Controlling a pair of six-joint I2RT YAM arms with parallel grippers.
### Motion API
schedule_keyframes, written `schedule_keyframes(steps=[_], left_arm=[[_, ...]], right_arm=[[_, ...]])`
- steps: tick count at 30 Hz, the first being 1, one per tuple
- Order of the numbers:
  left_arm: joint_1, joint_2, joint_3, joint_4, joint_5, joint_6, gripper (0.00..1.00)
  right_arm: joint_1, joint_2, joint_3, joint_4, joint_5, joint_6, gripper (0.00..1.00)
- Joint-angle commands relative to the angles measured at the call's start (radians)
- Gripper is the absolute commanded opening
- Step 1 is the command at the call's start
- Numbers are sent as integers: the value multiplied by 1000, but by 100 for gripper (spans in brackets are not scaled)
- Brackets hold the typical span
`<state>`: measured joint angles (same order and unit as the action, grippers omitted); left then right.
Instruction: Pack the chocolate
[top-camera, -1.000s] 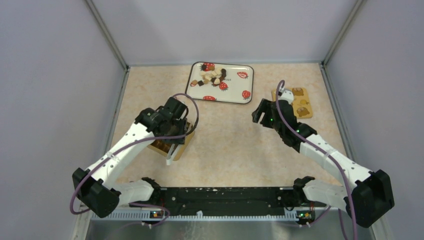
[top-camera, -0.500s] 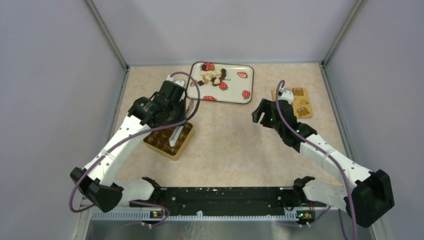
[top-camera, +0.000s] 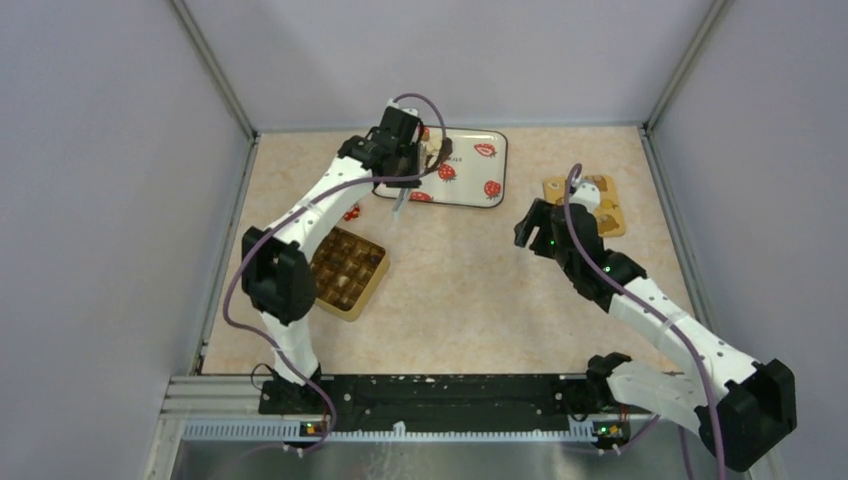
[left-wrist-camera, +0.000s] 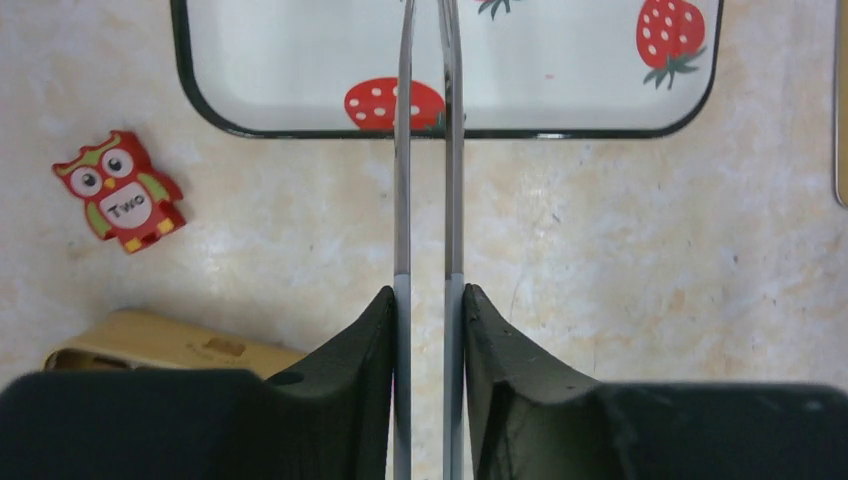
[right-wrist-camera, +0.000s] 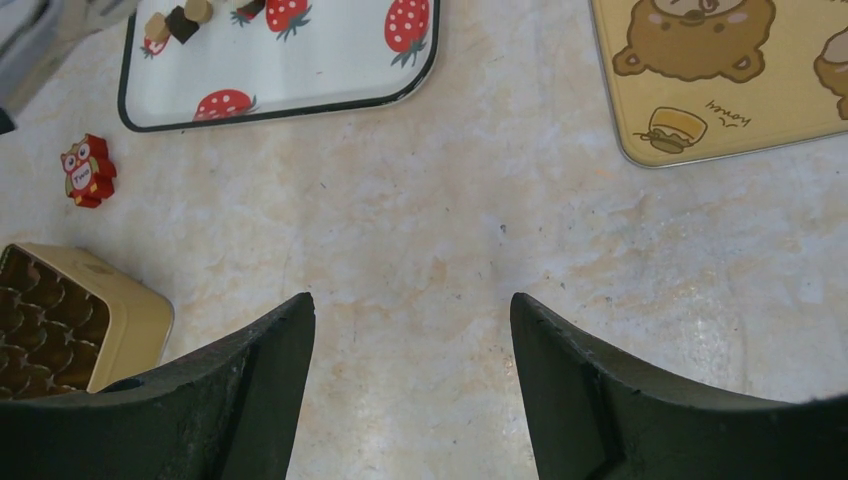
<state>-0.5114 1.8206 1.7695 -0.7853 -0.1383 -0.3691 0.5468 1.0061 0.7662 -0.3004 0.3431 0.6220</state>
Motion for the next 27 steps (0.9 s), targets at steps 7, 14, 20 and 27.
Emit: schedule_keyframes(steps=[7, 14, 20, 27], left_arm=[[19, 191, 142, 130, 29, 4, 52], [24, 249, 166, 154, 51, -16, 52], [26, 311, 235, 141, 37, -19, 52], [35, 336, 271, 137, 38, -23, 52]], right_arm=[[-2, -44, 2, -33, 46, 6, 70], [-1, -40, 15, -38, 63, 1, 70], [-1, -31, 18, -44, 61, 4, 70], [-1, -35, 27, -60, 75, 0, 70]])
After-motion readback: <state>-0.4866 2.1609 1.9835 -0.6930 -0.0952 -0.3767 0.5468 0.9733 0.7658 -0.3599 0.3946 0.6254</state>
